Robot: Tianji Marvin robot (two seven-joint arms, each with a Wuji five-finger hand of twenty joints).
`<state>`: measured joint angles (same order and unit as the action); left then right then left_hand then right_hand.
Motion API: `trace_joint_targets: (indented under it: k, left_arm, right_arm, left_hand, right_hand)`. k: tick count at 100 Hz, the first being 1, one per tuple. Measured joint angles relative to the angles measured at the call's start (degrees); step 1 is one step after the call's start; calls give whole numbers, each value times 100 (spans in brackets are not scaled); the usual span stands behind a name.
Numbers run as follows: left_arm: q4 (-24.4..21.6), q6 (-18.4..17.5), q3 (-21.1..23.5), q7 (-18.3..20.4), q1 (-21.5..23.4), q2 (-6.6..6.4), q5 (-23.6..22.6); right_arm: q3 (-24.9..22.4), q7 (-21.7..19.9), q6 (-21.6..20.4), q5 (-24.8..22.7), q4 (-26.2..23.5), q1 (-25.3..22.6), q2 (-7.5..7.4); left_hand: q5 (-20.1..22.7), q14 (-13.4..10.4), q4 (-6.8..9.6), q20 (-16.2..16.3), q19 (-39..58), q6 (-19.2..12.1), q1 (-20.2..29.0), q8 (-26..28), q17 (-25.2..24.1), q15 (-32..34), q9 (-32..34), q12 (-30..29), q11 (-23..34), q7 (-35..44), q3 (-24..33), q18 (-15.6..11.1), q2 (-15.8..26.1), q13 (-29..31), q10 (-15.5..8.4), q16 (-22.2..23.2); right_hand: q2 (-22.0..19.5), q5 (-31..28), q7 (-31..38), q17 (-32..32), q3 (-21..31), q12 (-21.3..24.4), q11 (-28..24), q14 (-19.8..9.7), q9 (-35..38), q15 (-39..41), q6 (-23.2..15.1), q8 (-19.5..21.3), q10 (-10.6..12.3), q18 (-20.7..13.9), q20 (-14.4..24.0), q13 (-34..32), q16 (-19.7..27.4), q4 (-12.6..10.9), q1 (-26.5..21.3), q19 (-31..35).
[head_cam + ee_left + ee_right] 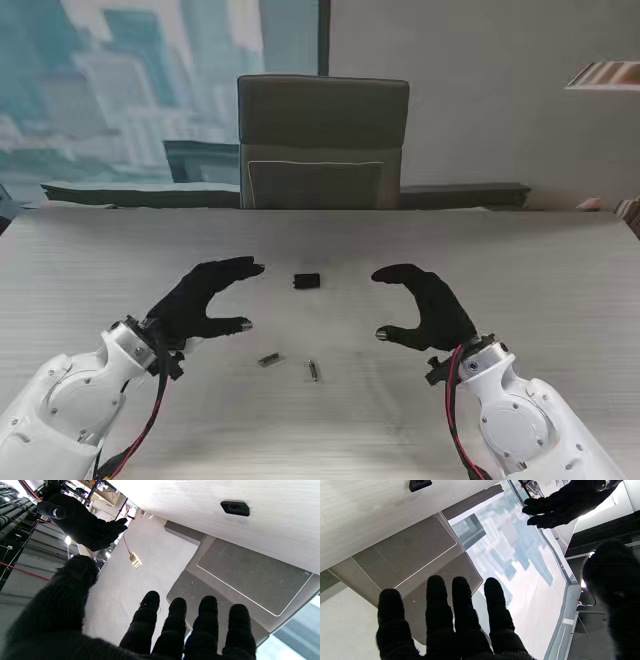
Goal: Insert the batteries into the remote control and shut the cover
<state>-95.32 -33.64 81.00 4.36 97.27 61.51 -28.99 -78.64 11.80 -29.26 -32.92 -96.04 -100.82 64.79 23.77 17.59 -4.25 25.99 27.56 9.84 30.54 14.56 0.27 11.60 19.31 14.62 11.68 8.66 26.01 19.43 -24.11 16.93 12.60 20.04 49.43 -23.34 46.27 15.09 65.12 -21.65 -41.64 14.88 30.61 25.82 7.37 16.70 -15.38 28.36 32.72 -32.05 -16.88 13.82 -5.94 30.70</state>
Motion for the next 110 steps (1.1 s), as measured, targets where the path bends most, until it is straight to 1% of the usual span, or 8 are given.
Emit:
trace_joint_targets:
  k: [21, 26, 41, 58, 73, 87, 93, 110]
  left_arm:
    - [-65, 166, -27, 141, 6, -32, -14]
    - [-81, 190, -30, 140, 10, -32, -29]
    - [-114, 261, -60, 44, 8, -30, -219]
    - [-200, 726, -116, -1, 13, -25, -350]
    - [-466, 1132, 88, 54, 216, 3, -1007]
    - [-1153, 1913, 610, 621, 730, -33, -2229]
    - [-1312, 1976, 761, 710, 880, -87, -2718]
    - [-1412, 1964, 1120, 937, 1082, -158, -2813]
  right_arm:
    - [-34, 20, -31, 3, -11, -22, 4]
    - [-51, 36, -48, 0, -15, -32, 6]
    - [-59, 48, -58, 48, -21, -44, 6]
    - [-40, -70, 33, 214, -87, -75, 4]
    - [17, -196, 61, 289, -97, -65, -7]
    - [114, -270, 54, 384, -23, 59, -17]
    - [150, -340, 88, 452, -1, 109, -21]
    - [180, -428, 182, 471, -4, 126, -29]
  left_hand:
    - [0, 0, 9, 0, 0, 0, 0, 0, 0, 0, 0, 0, 0, 0, 0, 4, 0, 0, 2, 0]
    - [0, 0, 58, 0, 0, 0, 0, 0, 0, 0, 0, 0, 0, 0, 0, 5, 0, 1, 2, 0]
    - [0, 0, 67, 62, -1, 0, 0, 0, 11, 1, 62, 0, 4, 0, 2, 6, 47, 4, 2, 0]
    - [0, 0, 68, 70, -1, 0, 11, 0, 12, 3, 62, 0, 7, 0, 2, 7, 47, 4, 4, 0]
    - [2, 0, 69, 96, -1, 0, 21, 0, 11, 65, 62, 0, 66, 8, 2, 7, 50, 4, -4, 49]
    - [111, 0, 69, 111, -1, 5, 22, 84, 6, 99, 62, 0, 77, 151, 6, 7, 196, 4, 2, 53]
    - [111, 0, 69, 112, -1, 5, 22, 138, 6, 110, 61, 0, 135, 186, 6, 3, 219, 4, -14, 55]
    - [111, 0, 69, 119, 16, -9, 22, 209, 5, 111, 59, 0, 181, 304, 6, -7, 221, 4, -30, 56]
  right_hand:
    - [-2, -6, -8, 32, -41, 45, 1, 1, 8, 58, -3, -2, -3, 2, 13, -60, -5, -57, 0, -2]
    - [-3, -6, -9, 34, -41, 46, 2, 3, 9, 58, -4, -2, -5, 3, 36, -60, -5, -57, 0, -2]
    - [-7, -8, -9, 57, -41, 46, 2, 4, 10, 58, -33, -2, -6, 4, 62, -60, -6, -57, 0, -4]
    - [-69, -12, -9, 63, -96, 46, 11, 73, 70, 93, -55, -2, -15, 5, 67, -64, -55, -58, -2, -4]
    - [-69, -13, -10, 107, -101, 46, 11, 73, 70, 124, -55, -2, -30, 8, 71, -122, -74, -58, -2, -5]
    - [-135, -13, -10, 122, -102, 46, 11, 73, 70, 141, -57, -2, -37, 8, 73, -123, -74, -109, -2, -5]
    - [-138, -13, -11, 122, -103, 46, 11, 73, 70, 143, -57, -2, -40, 8, 74, -123, -74, -109, -4, -5]
    - [-206, -13, -12, 127, -157, 46, 11, 77, 81, 246, -58, -2, -48, 10, 126, -176, -75, -110, -72, -6]
